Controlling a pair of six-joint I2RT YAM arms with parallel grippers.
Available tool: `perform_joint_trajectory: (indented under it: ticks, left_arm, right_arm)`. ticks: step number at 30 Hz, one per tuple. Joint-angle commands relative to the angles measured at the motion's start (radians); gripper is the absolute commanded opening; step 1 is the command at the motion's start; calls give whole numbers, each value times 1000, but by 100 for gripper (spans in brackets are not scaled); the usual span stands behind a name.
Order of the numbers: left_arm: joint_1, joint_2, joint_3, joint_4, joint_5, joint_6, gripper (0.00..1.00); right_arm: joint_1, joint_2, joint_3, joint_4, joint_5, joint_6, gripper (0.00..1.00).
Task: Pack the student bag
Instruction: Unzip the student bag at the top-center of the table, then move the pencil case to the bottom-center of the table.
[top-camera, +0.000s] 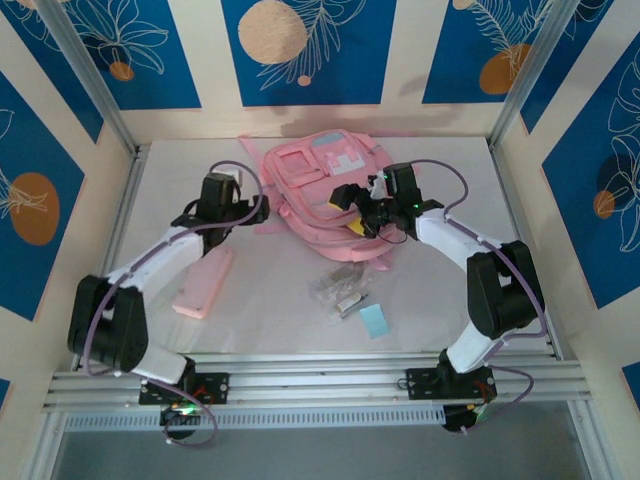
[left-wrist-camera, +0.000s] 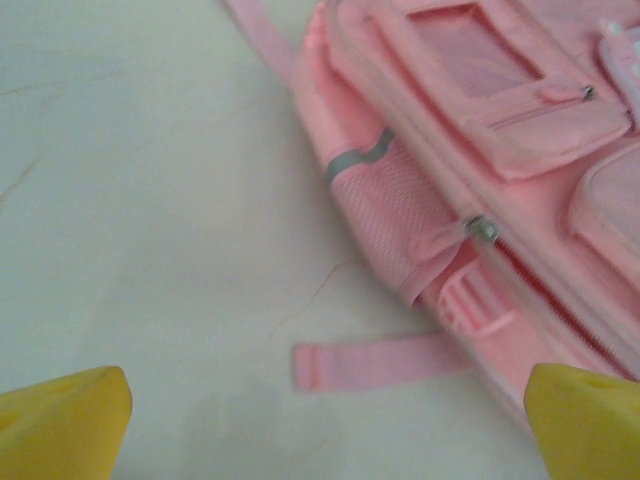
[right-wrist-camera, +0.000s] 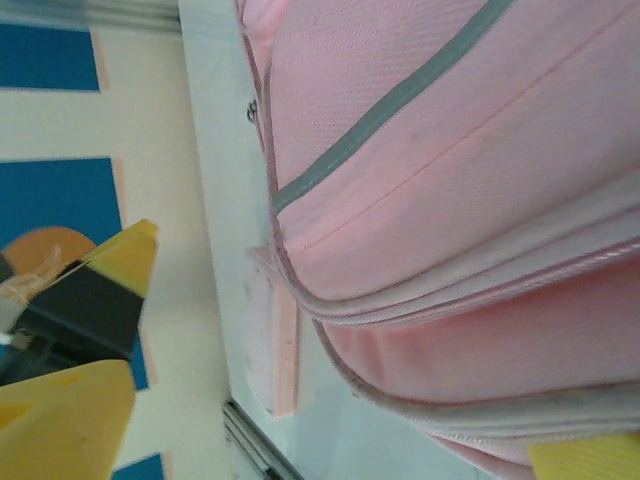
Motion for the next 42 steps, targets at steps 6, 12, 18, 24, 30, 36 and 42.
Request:
perform_joint_trajectory:
  ticks: [6, 12, 18, 24, 30, 36, 42]
  left_arm:
    - [95, -95, -139, -340, -85, 3, 100]
    - [120, -68, -195, -396, -51, -32, 100]
    - [156, -28, -186, -416, -10, -34, 100]
    - [187, 1, -179, -422, 59, -41, 100]
    - [165, -47, -203, -393, 228, -119, 100]
    - [55, -86, -252, -275, 316, -298, 100]
    - [27, -80, -148, -401, 159, -205, 100]
  right_arm:
    - [23, -76, 20, -235, 101, -170, 99]
    - [32, -168, -69, -213, 183, -139, 99]
    - [39, -201, -88, -203, 204, -123, 99]
    - [46, -208, -97, -191, 220, -123, 99]
    - [48, -207, -112, -169, 229, -111, 99]
    - [50, -183, -103, -154, 218, -100, 100]
    - [62, -179, -100, -159, 225, -104, 100]
